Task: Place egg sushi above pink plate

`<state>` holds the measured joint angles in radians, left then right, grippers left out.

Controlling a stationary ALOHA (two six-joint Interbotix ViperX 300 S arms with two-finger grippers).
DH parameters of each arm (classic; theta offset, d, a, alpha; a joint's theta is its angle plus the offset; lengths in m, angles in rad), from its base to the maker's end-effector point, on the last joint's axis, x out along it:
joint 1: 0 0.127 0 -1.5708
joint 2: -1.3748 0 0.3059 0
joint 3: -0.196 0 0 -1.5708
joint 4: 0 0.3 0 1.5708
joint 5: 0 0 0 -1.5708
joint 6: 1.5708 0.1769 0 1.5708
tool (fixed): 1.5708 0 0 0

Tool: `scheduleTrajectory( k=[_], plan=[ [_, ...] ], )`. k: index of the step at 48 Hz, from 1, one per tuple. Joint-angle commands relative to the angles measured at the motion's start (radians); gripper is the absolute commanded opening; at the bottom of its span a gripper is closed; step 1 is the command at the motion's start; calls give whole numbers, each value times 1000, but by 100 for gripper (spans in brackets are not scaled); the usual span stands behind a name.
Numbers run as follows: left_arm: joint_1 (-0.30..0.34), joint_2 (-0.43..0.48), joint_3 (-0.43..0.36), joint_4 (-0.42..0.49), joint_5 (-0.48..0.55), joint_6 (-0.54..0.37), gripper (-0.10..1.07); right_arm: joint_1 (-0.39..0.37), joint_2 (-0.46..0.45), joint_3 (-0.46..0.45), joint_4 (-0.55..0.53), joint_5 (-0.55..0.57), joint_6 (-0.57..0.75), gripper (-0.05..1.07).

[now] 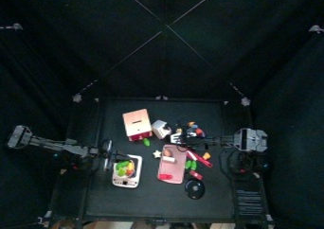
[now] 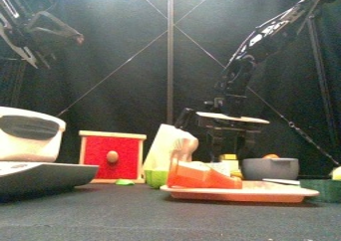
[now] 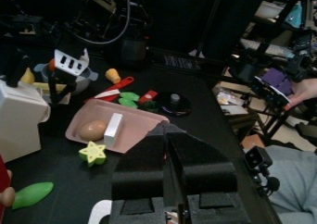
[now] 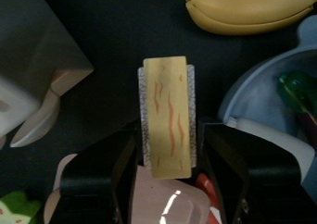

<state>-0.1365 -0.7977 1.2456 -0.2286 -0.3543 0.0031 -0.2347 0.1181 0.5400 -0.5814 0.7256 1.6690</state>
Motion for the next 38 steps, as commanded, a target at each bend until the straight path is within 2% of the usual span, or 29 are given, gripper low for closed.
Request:
scheduleTrajectory(
  k=[1,10,38],
  plan=[
    [-2,0,-15,3,-11,0,35,-8,-17,-21,-5,-3,0,84],
    [-2,0,-17,2,-11,0,35,-8,-17,-23,-6,-3,2,90],
    [-2,0,-15,3,-11,-2,35,-2,-26,-40,-6,5,-2,91]
  ],
)
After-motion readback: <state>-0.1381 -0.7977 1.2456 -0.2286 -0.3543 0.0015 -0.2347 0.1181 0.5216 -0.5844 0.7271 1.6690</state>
